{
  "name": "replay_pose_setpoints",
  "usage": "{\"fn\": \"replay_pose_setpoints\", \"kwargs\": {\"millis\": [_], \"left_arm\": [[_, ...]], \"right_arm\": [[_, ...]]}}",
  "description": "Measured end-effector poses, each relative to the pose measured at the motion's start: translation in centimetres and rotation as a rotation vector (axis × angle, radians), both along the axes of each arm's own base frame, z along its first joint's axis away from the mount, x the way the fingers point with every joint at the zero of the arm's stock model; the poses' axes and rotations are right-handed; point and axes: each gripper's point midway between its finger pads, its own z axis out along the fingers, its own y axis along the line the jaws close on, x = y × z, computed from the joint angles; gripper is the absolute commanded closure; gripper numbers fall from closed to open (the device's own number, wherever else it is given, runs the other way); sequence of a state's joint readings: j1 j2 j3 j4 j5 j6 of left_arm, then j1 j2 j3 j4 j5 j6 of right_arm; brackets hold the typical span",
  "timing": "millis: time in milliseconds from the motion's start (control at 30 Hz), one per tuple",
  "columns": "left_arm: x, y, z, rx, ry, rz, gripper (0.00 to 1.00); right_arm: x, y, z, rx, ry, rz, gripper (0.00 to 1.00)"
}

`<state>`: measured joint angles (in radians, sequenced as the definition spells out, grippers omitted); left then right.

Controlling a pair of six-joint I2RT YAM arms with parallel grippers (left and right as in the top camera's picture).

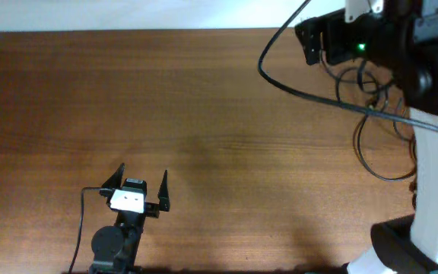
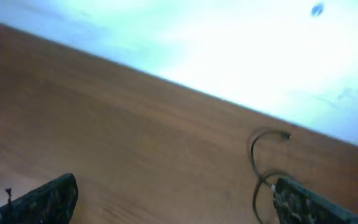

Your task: Untangle cables

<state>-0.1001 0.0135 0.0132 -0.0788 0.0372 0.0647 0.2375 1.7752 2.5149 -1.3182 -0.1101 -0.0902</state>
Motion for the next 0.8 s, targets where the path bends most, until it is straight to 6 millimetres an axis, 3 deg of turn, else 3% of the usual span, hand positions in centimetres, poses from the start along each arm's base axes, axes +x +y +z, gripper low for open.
{"fn": "replay_pose_setpoints", "kwargs": {"millis": [100, 167, 333, 567, 800], "left_arm": [[0.0, 0.0, 0.0, 0.0, 0.0, 0.0, 0.01], [0.0, 0.0, 0.0, 0.0, 0.0, 0.0, 0.01], [0.0, 0.0, 0.0, 0.0, 0.0, 0.0, 0.01], [0.0, 0.0, 0.0, 0.0, 0.0, 0.0, 0.01], [0.0, 0.0, 0.0, 0.0, 0.0, 0.0, 0.01]], "right_arm": [[-0.1, 0.2, 2.3, 0.033, -0.113, 0.01, 0.01], [-0.2, 0.6, 2.6, 0.063, -0.183, 0.034, 0.01], [-1.1, 1.1, 0.4, 0.101, -0.282, 0.07, 0.01], [-2.6, 1.1, -1.1, 0.136, -0.414, 0.093, 0.01], [-6.3, 0.0, -2.6, 0.169, -0.577, 0.101, 0.01]]}}
